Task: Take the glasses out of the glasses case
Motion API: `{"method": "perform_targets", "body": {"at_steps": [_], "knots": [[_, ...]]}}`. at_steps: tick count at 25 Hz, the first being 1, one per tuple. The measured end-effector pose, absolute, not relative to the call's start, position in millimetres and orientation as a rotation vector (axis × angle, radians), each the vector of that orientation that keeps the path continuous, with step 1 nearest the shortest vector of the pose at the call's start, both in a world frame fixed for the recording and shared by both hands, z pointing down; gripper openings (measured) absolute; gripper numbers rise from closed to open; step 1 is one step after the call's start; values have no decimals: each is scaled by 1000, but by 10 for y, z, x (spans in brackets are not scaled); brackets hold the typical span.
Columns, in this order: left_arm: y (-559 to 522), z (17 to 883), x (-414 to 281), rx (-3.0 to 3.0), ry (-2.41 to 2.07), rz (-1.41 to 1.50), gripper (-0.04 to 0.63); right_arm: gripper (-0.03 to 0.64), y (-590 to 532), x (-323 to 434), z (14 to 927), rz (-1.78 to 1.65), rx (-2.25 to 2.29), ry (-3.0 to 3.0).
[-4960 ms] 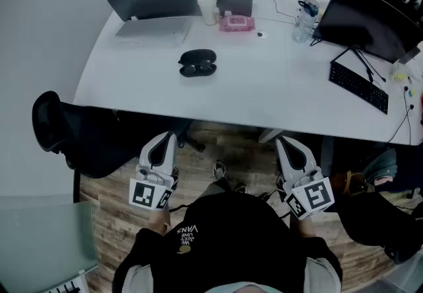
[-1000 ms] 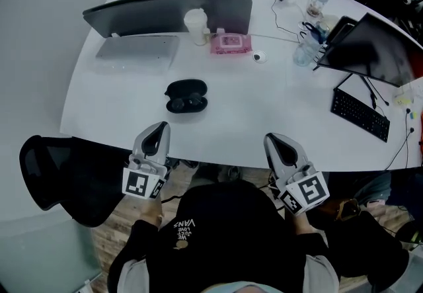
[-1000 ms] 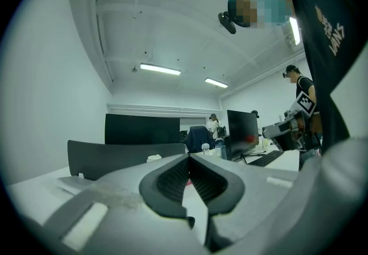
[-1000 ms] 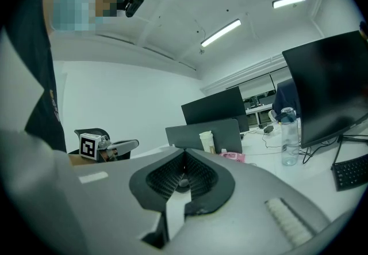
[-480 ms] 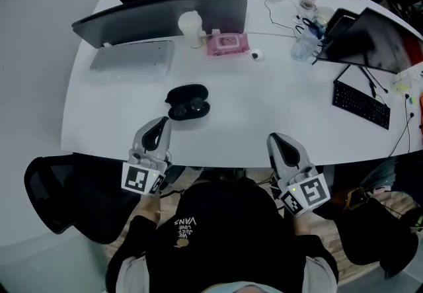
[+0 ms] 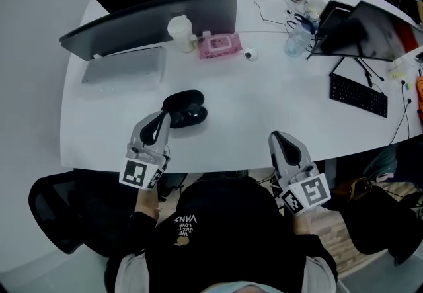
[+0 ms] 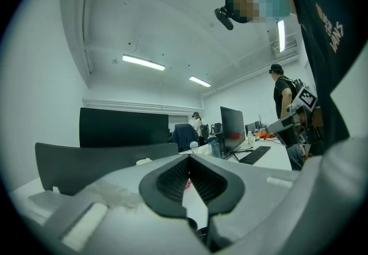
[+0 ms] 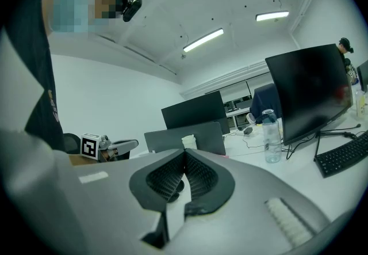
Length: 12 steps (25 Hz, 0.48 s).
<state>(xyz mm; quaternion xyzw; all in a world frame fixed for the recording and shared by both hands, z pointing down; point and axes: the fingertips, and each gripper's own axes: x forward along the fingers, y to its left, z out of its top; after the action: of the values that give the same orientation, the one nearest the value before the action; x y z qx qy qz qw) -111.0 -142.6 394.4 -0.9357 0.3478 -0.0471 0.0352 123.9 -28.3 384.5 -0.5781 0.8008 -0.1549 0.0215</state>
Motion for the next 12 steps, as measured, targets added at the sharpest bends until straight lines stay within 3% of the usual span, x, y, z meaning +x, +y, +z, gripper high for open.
{"method": "perform_targets", "body": {"at_steps": [12], "knots": [[-1681, 3984, -1004, -2896, 944, -185, 2, 0, -343, 1234, 3884, -489, -1861, 2418]]}}
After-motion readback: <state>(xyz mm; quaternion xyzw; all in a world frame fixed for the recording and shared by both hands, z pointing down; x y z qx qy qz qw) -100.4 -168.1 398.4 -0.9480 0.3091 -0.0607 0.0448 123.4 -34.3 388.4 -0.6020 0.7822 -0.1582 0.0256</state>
